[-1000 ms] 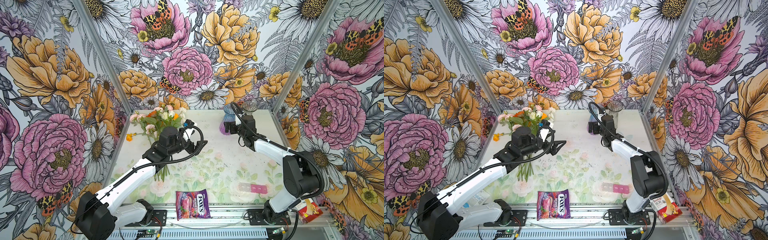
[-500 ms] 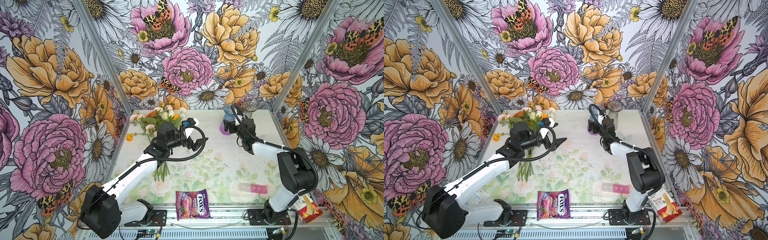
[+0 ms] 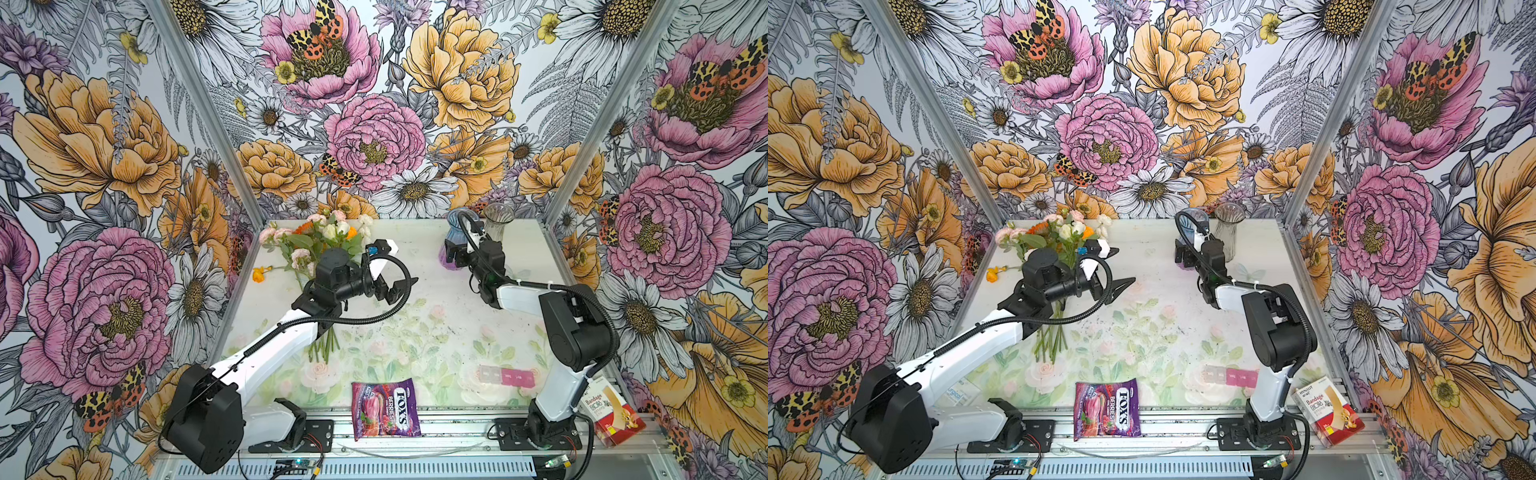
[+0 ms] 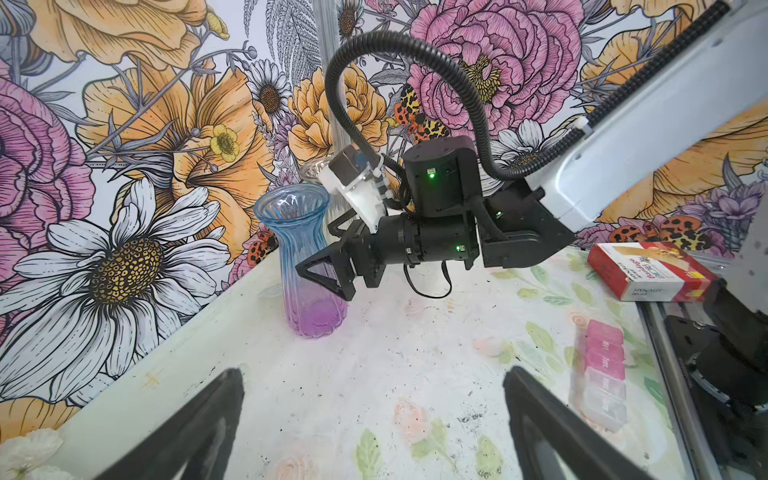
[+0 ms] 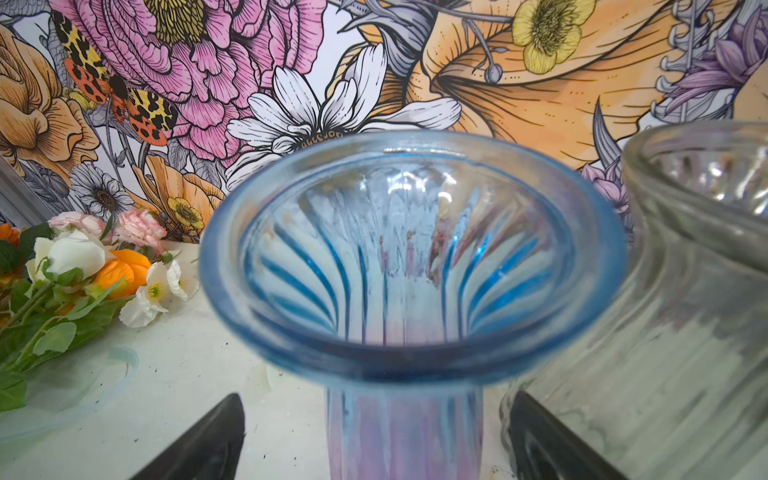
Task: Arrange the flowers into the vase
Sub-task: 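Lower the right gripper onto the blue-purple vase rim and grasp it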
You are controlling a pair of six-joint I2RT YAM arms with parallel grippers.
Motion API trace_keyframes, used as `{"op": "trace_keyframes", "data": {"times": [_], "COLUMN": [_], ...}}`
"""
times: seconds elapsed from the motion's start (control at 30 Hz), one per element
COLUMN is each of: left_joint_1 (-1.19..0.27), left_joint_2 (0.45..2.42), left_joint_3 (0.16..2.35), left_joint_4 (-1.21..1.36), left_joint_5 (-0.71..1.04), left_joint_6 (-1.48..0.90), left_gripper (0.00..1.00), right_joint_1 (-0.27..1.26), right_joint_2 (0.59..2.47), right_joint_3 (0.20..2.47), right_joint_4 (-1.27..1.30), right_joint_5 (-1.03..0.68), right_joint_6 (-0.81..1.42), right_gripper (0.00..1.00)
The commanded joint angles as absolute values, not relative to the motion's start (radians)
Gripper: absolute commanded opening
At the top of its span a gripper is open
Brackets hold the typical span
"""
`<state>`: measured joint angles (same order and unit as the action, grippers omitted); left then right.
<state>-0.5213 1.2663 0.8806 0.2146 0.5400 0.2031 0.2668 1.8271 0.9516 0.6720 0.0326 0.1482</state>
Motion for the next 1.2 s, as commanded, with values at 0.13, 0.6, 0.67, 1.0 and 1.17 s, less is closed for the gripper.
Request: {"op": "trace_keyframes", "data": {"times": [0.13, 0.6, 0.67, 1.0, 1.17], "left_joint_1": [-0.524, -0.522, -0.522, -0.522, -0.521], "left_joint_2": [1.267, 1.287, 1.291, 1.313, 1.319], "left_joint_3": [0.882, 0.885, 0.885, 0.891, 0.896], "left_joint_4": [0.245, 0.241, 0.239, 0.236, 0.229], "left_joint_5": [0.545, 0.557, 0.560, 0.564, 0.567], "left_joint_6": [0.179, 0.186, 0.186, 0.184, 0.185], "left_gripper": [0.99, 0.99, 0.99, 0.99, 0.99], "right_joint_1": [0.255, 0.241, 0.240, 0.234, 0.235], "right_joint_2": [1.890, 1.941, 1.942, 1.978, 1.991], "right_joint_3": [0.983, 1.017, 1.028, 1.077, 1.077], "right_joint_4": [0.768, 0.851, 0.846, 0.840, 0.874], "right_joint_5": [0.064, 0.057, 0.055, 0.041, 0.025], "right_joint_6": [0.121, 0.148, 0.141, 0.140, 0.139], "right_gripper": [1.00, 0.99, 1.00, 0.99, 0.95]}}
